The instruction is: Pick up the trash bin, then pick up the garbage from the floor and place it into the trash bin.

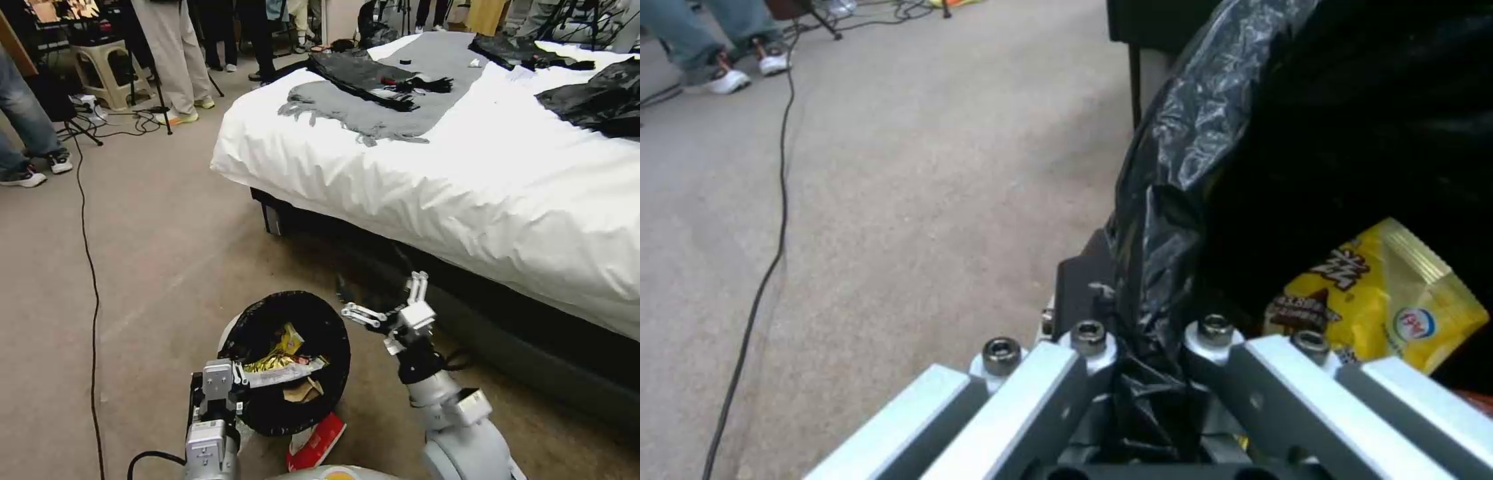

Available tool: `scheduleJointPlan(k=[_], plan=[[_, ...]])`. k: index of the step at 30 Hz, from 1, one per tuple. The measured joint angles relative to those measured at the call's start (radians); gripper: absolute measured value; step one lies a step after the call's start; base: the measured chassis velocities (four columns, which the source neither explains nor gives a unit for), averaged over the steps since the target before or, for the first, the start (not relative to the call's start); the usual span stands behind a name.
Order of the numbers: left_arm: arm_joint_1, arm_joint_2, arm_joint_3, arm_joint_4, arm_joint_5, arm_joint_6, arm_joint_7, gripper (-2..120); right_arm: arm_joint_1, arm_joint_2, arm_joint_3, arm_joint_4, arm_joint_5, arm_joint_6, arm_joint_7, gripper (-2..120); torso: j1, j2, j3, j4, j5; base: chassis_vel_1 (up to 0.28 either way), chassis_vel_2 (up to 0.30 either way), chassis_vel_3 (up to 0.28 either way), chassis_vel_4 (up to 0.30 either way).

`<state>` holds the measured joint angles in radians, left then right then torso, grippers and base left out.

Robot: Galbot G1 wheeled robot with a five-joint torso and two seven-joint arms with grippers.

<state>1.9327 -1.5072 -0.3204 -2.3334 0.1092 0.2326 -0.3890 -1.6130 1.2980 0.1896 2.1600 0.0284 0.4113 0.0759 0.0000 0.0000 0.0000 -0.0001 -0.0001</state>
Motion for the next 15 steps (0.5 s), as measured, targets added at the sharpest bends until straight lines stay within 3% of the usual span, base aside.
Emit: scheduleJointPlan(k=[7, 15], plan=[[0.001, 0.010, -0.016, -0.004, -0.024, 0.000, -0.005, 0, -0.057, 0.052, 0.001, -0.081, -0.053, 0.078, 0.018, 100, 0.000, 0.000, 0.000, 0.0001, 0.0001, 0.000, 0.000, 0.000, 0.000], [0.000, 0.006, -0.014, -0.006, -0.025, 0.000, -0.005, 0, -0.036, 0.058, 0.001, -0.090, -0.058, 0.081, 0.010, 100, 0.000, 0.000, 0.000, 0.0002, 0.0001, 0.000, 0.000, 0.000, 0.000]])
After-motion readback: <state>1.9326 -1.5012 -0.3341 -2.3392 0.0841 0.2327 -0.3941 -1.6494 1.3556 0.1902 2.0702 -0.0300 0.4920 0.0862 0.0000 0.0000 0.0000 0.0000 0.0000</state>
